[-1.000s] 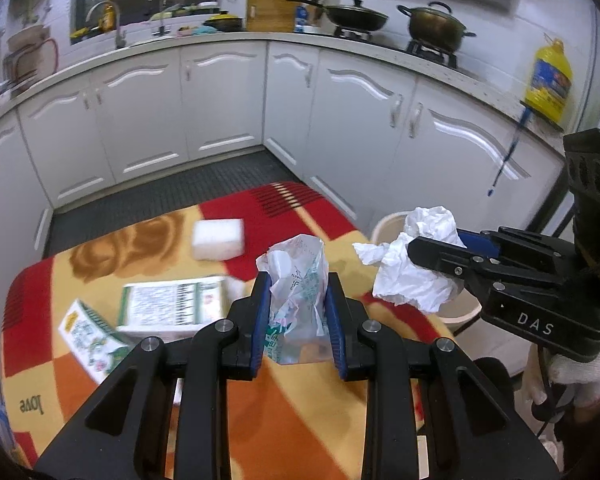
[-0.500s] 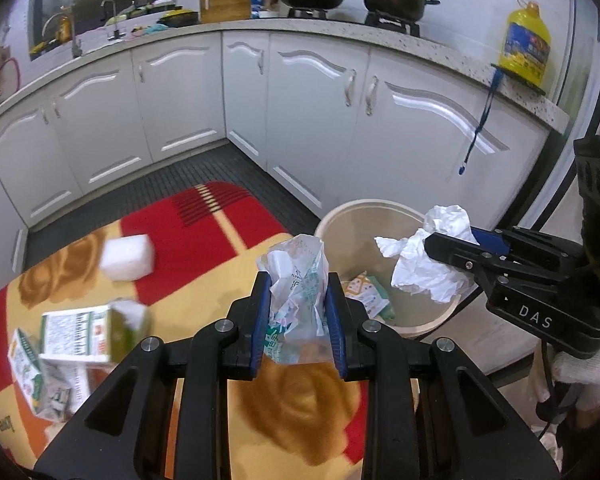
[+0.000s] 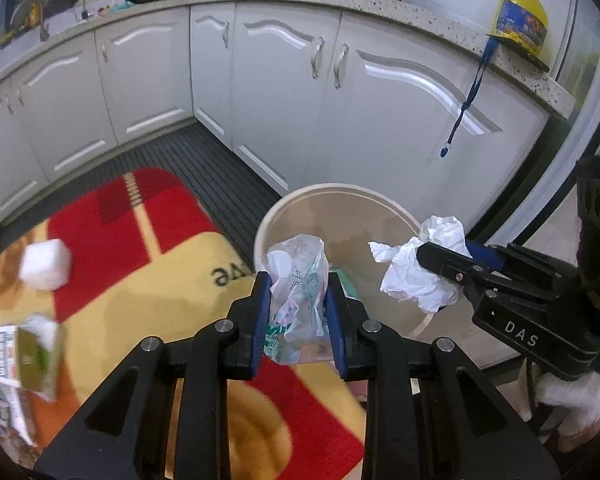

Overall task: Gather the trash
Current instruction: 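Open left tool over bucket while right tool releases white tissue inside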

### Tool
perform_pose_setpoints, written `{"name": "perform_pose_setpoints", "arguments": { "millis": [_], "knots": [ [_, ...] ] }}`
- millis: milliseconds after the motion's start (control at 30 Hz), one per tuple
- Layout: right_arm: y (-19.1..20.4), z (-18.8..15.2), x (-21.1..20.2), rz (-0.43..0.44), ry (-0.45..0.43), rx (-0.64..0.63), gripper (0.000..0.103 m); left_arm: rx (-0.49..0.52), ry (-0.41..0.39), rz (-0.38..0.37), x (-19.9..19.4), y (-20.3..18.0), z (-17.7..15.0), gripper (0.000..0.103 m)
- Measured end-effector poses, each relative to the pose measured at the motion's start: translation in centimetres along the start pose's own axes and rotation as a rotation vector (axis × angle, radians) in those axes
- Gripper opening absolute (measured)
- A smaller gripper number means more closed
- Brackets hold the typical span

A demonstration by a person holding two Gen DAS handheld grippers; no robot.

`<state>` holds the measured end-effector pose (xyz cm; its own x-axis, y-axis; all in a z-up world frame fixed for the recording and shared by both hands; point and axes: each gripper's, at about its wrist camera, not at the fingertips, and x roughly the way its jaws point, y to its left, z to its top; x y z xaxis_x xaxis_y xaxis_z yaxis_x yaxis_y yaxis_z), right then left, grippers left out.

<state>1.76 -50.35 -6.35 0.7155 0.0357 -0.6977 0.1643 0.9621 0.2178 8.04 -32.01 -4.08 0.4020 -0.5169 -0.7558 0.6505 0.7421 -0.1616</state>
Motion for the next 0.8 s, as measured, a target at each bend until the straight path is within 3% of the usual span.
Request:
{"name": "perform_pose_setpoints", "arguments": {
  "millis": [233,300,333,400,467,800],
  "knots": [
    [-2.2,-0.4,1.3,-0.037,0.025,0.041,0.026,-0.036,0.03,-0.035,2.9,-0.3,0.7,0.025],
    [-2.4,-0.4,1.5,-0.044,0.03,0.048,0.027,-0.043,0.035,-0.046,3.4,-0.4,0.8,0.031],
    [-2.5,-0.4,1.7,-0.052,0.031,0.049,0.029,-0.048,0.036,-0.049,3.7,-0.3,0.7,0.039],
    [-2.6,-0.3,2.0,-0.077,0.029,0.053,0.047,-0.058,0.038,-0.051,4.0,-0.1,0.7,0.052],
    [-2.7,-0.3,2.3,-0.086,0.028,0.058,0.048,-0.066,0.04,-0.052,4.3,0.1,0.7,0.061],
    [-2.6,-0.8,3.1,-0.078,0.054,0.056,0.048,-0.058,0.04,-0.026,4.1,0.5,0.4,0.061]
  ]
}}
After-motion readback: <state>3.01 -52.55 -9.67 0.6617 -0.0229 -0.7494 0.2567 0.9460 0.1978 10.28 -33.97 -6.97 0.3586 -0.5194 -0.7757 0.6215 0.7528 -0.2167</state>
